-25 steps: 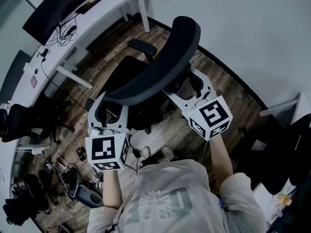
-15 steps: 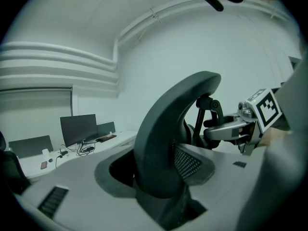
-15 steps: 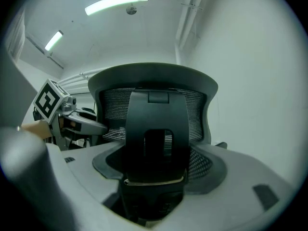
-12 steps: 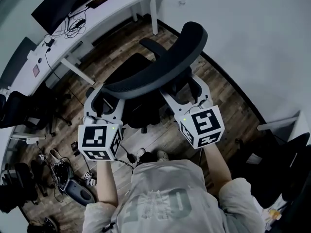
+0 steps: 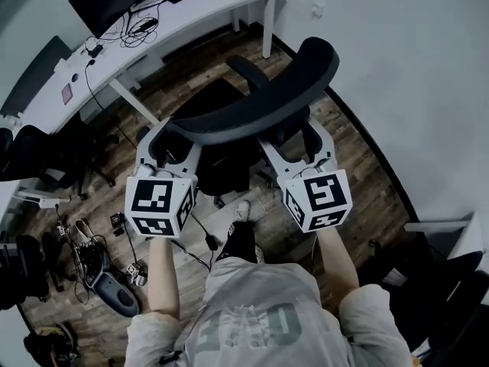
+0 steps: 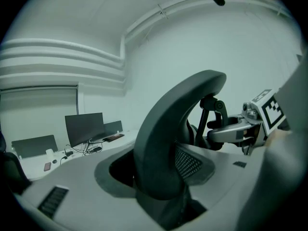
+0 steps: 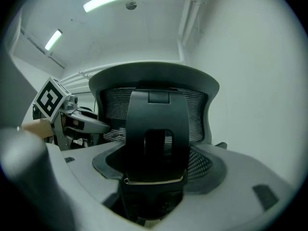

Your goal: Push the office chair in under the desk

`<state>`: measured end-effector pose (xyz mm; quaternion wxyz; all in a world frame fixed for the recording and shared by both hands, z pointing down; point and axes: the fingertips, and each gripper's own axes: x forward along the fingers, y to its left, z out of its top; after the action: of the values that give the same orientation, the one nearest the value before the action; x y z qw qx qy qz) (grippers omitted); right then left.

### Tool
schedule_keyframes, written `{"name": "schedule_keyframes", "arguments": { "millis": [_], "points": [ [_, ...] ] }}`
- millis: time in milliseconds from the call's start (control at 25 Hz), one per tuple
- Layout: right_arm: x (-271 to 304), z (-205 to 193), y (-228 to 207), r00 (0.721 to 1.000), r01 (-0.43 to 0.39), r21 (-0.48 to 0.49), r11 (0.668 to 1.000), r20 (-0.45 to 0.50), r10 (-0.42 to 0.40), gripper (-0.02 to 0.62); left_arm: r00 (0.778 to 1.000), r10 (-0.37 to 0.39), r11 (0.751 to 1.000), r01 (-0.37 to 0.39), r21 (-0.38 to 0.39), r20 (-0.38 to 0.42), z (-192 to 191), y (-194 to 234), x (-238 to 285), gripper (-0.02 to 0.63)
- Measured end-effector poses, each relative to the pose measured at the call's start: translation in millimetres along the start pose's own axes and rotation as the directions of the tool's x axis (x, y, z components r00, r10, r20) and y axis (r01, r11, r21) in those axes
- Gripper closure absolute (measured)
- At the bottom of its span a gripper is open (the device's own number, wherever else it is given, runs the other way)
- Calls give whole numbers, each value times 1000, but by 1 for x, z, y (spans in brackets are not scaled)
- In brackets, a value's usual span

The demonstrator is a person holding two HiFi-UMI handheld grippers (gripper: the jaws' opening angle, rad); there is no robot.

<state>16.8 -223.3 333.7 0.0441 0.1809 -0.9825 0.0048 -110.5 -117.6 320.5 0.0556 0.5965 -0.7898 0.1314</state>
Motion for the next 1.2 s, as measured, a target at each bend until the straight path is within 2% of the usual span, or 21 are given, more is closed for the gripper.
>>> {"name": "schedule_keyframes", "arguments": {
  "millis": [400,1200],
  "points": [
    [113,3,6,1000,1,-6,1000,-24,-2,284,1000,8,1000,-8,1,-10,-4,93,66,359],
    [348,18,-26,1000,6,-1,1000,-21,-6,284,999,46,999,-46,9,-24,9,265,233,359]
  ]
}}
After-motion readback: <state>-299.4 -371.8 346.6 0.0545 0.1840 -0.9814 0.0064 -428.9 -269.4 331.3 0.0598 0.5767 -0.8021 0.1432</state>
